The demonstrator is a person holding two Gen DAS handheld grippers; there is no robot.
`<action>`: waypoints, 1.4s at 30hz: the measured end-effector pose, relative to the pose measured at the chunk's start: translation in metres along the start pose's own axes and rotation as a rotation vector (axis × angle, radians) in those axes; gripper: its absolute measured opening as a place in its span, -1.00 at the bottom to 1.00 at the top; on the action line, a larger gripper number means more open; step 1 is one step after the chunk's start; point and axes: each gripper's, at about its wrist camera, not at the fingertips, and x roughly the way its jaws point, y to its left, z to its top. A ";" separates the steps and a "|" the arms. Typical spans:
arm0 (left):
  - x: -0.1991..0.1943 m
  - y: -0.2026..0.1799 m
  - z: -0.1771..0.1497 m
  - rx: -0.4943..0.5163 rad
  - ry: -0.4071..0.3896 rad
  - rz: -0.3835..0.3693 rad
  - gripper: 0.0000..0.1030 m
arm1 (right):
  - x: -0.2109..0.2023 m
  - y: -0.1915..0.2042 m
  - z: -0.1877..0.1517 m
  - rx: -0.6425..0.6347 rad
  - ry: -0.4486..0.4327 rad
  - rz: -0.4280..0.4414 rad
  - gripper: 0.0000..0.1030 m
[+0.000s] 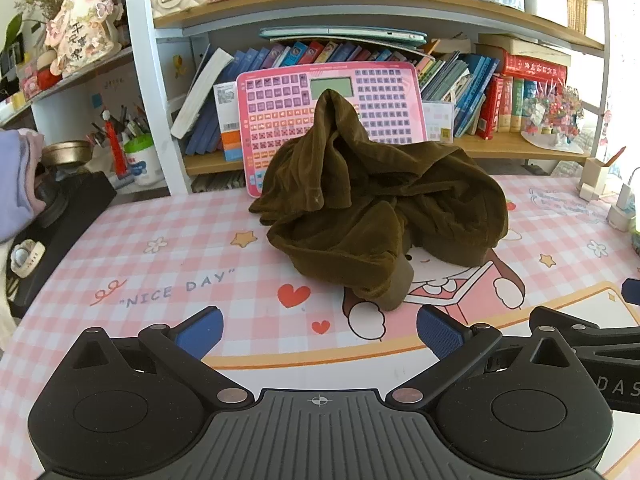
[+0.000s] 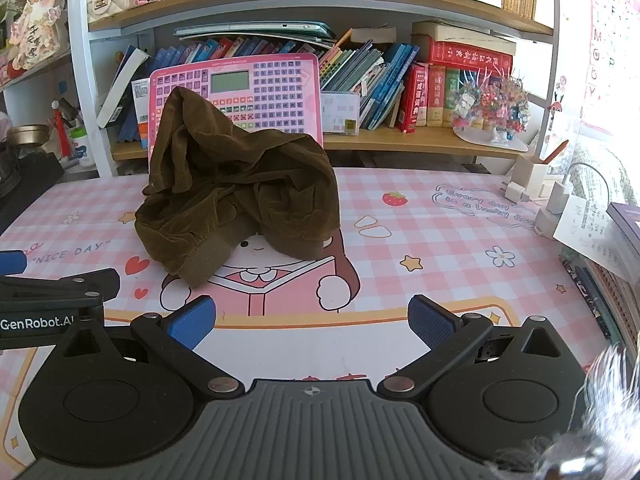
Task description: Fold clothes
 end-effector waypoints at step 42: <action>0.036 -0.006 -0.003 -0.105 0.075 -0.023 1.00 | 0.038 -0.040 -0.016 0.025 0.085 0.057 0.97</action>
